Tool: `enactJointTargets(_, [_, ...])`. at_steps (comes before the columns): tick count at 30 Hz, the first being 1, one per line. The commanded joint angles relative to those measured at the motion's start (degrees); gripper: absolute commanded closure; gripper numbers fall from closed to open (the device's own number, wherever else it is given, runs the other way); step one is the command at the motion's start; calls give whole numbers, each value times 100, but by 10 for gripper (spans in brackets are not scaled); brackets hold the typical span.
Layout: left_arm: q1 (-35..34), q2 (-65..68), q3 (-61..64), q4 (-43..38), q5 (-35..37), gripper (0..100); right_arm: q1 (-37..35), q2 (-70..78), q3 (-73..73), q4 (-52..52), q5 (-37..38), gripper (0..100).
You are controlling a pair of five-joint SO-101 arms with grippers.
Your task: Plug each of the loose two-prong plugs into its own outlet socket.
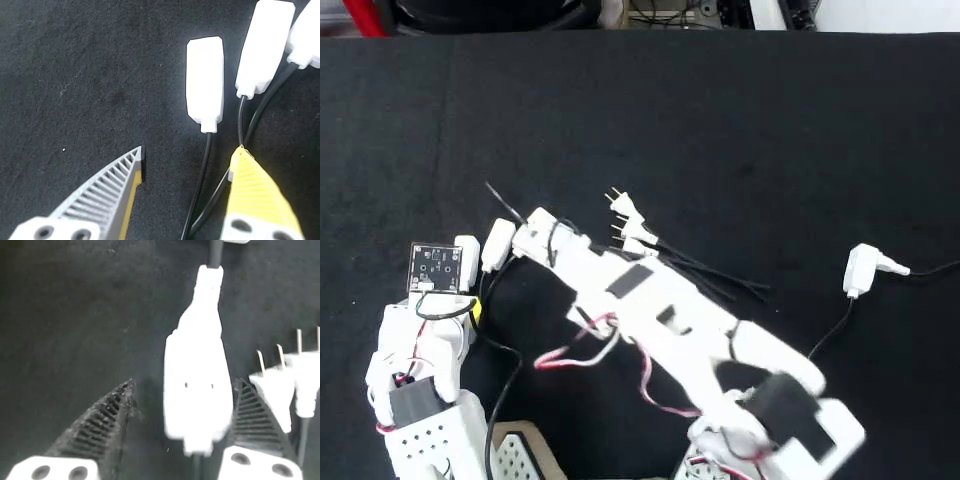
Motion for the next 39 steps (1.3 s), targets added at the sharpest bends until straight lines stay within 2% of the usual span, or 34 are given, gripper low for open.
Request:
enactJointTargets(1, [75, -70, 101, 26, -70, 725, 167, 505, -725, -26, 53, 713])
enactJointTargets(4, [75, -70, 101, 26, -70, 725, 202, 602, -848, 132, 264, 752])
enactJointTargets(10, [75, -70, 101, 26, -70, 725, 202, 602, -866, 149, 290, 953])
enactJointTargets(18, [75, -70, 101, 26, -70, 725, 299, 602, -848, 202, 378, 987])
enactJointTargets(25, [75, -70, 101, 26, -79, 725, 1116, -207, -980, 941, 378, 987])
enactJointTargets(30, [75, -70, 101, 26, -79, 725, 2127, -1868, -963, 1732, 404, 987])
enactJointTargets(32, [75, -70, 101, 26, -79, 725, 2690, -2475, -954, 2101, 659, 987])
enactJointTargets(36, [75, -70, 101, 26, -79, 725, 4299, -3380, -681, 2268, 1222, 987])
enactJointTargets(39, [75, -70, 101, 35, -79, 725, 5758, -3609, -321, 1855, 1705, 987])
